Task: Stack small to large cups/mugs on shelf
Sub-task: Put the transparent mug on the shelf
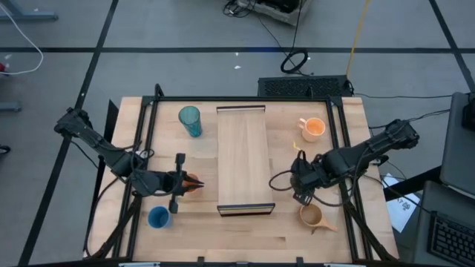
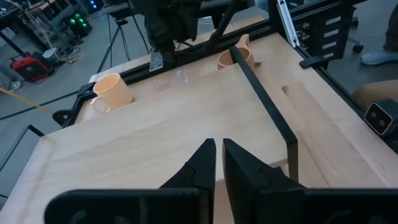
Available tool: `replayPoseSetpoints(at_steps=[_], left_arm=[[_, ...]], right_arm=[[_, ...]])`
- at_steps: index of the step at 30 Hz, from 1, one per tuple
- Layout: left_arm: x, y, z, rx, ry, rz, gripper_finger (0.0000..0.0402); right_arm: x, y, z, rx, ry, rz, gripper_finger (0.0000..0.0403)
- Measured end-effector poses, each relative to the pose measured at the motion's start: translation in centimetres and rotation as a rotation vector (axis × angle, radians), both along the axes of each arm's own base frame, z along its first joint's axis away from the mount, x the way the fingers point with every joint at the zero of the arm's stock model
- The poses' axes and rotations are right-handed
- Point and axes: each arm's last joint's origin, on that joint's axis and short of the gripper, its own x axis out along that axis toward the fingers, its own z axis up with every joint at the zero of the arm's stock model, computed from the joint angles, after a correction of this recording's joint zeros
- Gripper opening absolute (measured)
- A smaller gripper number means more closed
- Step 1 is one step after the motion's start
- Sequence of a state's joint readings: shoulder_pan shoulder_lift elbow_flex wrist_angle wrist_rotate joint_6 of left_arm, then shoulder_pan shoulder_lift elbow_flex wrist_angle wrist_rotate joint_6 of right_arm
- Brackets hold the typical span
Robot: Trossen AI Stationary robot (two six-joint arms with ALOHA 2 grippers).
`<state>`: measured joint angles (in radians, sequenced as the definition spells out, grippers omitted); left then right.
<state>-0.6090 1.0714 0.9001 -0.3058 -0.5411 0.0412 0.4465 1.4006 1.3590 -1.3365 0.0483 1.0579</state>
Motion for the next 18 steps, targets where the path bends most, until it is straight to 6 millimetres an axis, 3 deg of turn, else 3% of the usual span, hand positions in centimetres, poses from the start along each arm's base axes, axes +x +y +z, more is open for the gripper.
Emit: replayPoseSetpoints(at_steps=[11, 18], left_arm=[[-0.2, 0.2, -0.5, -0.015, 0.055, 0.025, 0.0033], [-0.4, 0.3, -0.9, -0.036, 0.089, 0.052, 0.0033]], right_arm=[[1.1, 3.1, -0.6, 0.085, -0.116, -0.034, 0.0169], [0.4, 2.6, -0.7, 0.042, -0.046, -0.020, 0.0169]])
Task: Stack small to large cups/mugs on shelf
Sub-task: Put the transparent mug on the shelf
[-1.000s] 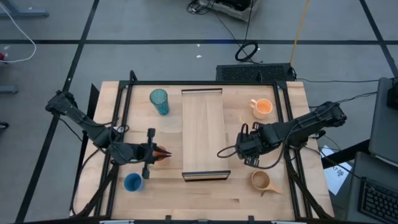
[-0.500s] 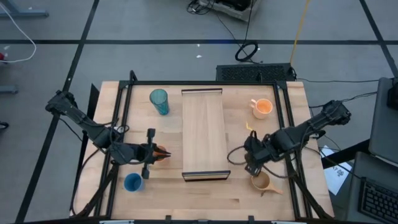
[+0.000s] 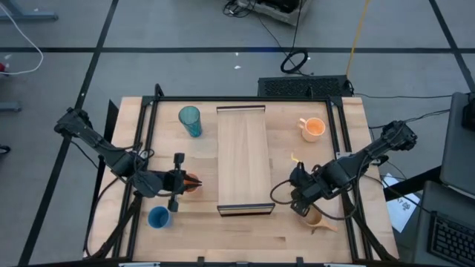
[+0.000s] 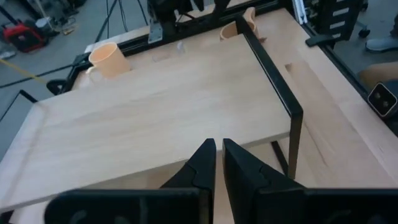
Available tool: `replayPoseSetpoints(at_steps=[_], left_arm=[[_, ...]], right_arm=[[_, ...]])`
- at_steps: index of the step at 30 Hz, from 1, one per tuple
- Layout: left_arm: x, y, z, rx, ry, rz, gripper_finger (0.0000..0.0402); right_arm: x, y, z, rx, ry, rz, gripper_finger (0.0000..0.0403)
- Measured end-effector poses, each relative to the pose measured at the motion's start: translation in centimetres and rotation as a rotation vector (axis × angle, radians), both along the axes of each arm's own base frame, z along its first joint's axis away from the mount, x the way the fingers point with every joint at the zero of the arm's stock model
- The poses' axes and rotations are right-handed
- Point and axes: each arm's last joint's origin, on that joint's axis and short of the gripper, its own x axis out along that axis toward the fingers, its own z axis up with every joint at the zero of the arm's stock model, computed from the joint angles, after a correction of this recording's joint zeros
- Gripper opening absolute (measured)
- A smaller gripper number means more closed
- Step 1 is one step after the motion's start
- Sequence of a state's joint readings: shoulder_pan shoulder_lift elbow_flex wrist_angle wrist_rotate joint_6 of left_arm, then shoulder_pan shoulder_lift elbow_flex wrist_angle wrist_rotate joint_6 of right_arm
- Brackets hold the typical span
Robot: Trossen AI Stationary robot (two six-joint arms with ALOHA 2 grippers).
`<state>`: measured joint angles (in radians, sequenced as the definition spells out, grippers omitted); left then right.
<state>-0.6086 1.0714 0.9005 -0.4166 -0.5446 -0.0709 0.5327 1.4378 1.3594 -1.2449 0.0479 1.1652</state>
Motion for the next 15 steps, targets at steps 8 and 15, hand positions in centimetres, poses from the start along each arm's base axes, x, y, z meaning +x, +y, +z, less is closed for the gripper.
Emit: replayPoseSetpoints(at_steps=[8, 15], left_arm=[[0.0, 0.1, 0.0, 0.010, -0.001, 0.003, 0.0033], [0.0, 0.1, -0.1, 0.016, 0.011, 0.005, 0.0033]], right_arm=[[0.9, -1.6, -0.7, -0.152, 0.036, 0.186, 0.0169], [1.4, -3.4, -1.9, -0.245, 0.080, 0.320, 0.0169]])
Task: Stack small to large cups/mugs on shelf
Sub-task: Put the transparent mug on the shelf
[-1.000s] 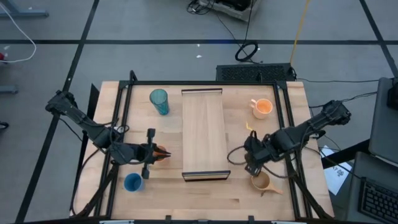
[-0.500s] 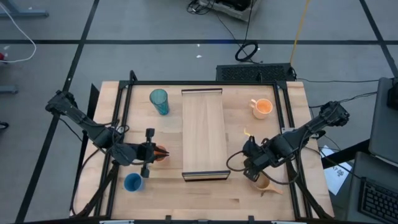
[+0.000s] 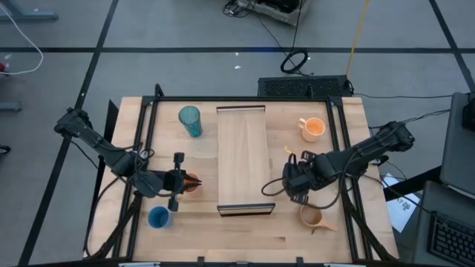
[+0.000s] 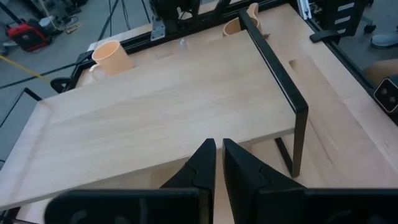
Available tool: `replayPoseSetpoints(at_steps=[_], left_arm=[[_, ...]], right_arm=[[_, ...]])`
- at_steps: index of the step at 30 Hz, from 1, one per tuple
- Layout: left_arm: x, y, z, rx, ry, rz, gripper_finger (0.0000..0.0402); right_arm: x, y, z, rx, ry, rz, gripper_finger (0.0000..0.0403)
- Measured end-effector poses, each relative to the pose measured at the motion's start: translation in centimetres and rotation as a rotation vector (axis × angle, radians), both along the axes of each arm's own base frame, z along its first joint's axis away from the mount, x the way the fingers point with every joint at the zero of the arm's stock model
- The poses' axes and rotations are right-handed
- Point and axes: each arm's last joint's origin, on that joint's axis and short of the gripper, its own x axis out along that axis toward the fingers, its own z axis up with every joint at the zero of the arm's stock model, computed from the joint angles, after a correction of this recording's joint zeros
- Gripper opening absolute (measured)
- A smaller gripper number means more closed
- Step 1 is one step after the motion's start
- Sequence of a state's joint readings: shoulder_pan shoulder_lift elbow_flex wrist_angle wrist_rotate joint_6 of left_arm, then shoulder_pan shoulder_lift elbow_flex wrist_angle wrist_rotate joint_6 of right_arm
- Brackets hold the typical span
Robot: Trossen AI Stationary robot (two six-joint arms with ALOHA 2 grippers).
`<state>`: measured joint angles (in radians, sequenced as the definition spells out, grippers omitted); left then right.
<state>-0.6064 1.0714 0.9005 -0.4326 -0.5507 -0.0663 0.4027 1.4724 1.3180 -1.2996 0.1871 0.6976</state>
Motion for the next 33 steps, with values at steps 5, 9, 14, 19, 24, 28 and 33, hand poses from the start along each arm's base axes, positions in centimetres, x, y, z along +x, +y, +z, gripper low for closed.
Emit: replayPoseSetpoints(at_steps=[5, 9, 14, 19, 24, 28, 33], left_arm=[[0.0, 0.0, 0.0, -0.003, 0.000, 0.001, 0.0033], [0.0, 0.0, 0.0, -0.004, -0.001, 0.001, 0.0033], [0.0, 0.0, 0.0, -0.001, -0.002, -0.001, 0.0033], [0.0, 0.0, 0.0, -0.001, -0.002, -0.001, 0.0033], [0.0, 0.0, 0.0, -0.001, -0.002, -0.001, 0.0033], [0.0, 0.0, 0.0, -0.001, -0.002, -0.001, 0.0033], [0.0, 0.0, 0.0, -0.001, -0.002, -0.001, 0.0033]], right_arm=[[-0.2, -1.0, -1.8, -0.021, 0.059, 0.031, 0.0169], [-0.2, -1.8, -3.2, -0.028, 0.086, 0.044, 0.0169], [-0.1, -2.7, -4.6, -0.022, 0.099, 0.059, 0.0169], [0.0, -3.4, -5.5, 0.001, 0.101, 0.061, 0.0169], [-0.1, -3.9, -6.2, 0.000, 0.105, 0.056, 0.0169], [-0.2, -4.1, -6.8, 0.016, 0.112, 0.049, 0.0164], [-0.4, -4.3, -7.4, 0.050, 0.129, 0.041, 0.0122]])
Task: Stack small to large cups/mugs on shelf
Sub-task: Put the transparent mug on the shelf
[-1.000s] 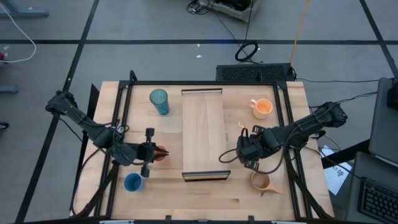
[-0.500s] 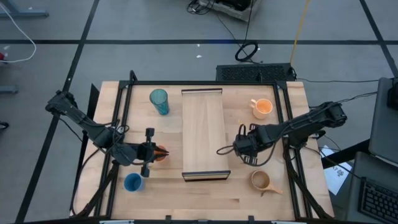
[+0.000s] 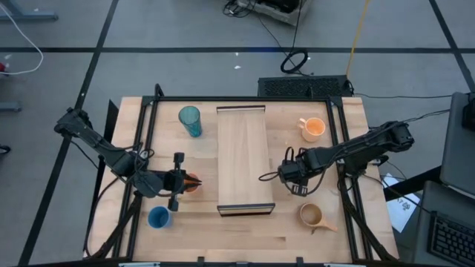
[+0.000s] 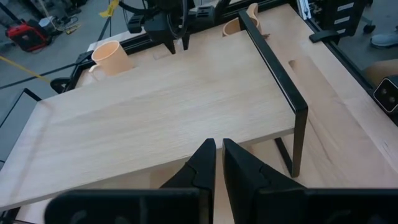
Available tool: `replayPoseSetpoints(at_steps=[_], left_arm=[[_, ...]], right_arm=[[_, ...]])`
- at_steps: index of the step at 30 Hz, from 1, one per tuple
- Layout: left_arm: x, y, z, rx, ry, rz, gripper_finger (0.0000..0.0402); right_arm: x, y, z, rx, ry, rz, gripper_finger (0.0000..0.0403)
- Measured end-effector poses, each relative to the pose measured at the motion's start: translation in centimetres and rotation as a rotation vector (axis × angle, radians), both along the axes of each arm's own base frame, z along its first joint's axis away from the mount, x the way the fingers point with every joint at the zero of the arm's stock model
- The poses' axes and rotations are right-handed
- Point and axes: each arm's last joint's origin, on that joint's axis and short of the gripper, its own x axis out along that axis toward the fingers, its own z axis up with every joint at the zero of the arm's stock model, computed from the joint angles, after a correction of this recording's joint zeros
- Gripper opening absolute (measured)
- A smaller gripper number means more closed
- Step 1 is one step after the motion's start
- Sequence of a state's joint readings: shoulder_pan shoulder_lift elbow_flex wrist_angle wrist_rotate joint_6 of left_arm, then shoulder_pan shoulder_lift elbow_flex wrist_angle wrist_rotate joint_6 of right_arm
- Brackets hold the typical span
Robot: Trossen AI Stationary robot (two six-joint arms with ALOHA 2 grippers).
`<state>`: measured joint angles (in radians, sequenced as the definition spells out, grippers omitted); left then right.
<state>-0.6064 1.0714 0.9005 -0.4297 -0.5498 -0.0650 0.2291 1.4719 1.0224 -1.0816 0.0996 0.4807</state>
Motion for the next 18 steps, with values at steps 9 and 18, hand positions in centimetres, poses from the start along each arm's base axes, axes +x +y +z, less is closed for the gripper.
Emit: replayPoseSetpoints(at_steps=[9, 18], left_arm=[[0.03, -0.02, 0.05, -0.003, -0.005, -0.001, 0.0033], [0.03, -0.02, 0.05, -0.003, -0.005, -0.001, 0.0033]], right_arm=[[0.09, 0.01, -0.01, 0.003, -0.009, -0.001, 0.0020], [-0.02, 0.03, 0.49, 0.008, -0.028, -0.005, 0.0002]])
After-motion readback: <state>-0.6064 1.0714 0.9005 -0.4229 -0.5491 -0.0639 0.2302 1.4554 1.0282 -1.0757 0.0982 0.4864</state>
